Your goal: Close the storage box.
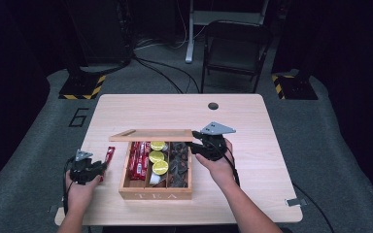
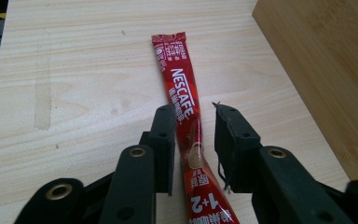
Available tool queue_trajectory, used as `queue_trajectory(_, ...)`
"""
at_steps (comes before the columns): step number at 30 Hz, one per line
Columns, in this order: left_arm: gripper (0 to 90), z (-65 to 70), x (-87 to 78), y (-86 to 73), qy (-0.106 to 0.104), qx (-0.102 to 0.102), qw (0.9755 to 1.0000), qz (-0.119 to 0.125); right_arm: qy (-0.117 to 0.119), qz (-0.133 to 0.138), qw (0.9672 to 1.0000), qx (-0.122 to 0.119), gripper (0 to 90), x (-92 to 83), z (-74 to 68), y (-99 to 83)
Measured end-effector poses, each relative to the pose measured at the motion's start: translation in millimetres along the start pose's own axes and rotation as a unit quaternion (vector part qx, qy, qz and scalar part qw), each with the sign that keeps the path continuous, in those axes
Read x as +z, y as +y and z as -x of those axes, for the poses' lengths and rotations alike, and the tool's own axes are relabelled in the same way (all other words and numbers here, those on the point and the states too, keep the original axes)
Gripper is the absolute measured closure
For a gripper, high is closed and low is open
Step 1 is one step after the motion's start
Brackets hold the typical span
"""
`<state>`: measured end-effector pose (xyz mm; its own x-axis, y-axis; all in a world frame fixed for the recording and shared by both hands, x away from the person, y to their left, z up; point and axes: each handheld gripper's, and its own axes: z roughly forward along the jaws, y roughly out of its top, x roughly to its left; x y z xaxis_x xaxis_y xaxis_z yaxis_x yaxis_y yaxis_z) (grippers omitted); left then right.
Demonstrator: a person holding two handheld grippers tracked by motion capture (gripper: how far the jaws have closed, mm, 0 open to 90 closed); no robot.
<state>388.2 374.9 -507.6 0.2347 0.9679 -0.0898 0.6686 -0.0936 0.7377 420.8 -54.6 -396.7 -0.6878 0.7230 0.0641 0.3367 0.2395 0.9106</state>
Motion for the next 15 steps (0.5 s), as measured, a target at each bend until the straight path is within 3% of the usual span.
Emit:
queue_trajectory(5,62.8,2.0,-0.6,0.3,-0.002,0.002,1.0,-0.001,0.0,0.0,1.0,0.0,56.0,0.0,-0.1,0.0)
queue_trajectory(9,60.7,5.8,-5.0,4.0,-0.014,0.004,0.9998,0.011,0.0,-0.001,1.0,0.0,56.0,-0.1,-0.1,0.0)
queue_trajectory(15,60.4,18.6,-17.4,11.8,-0.032,0.027,0.999,0.017,0.0,-0.002,1.0,0.0,56.0,-0.2,-0.2,-0.1)
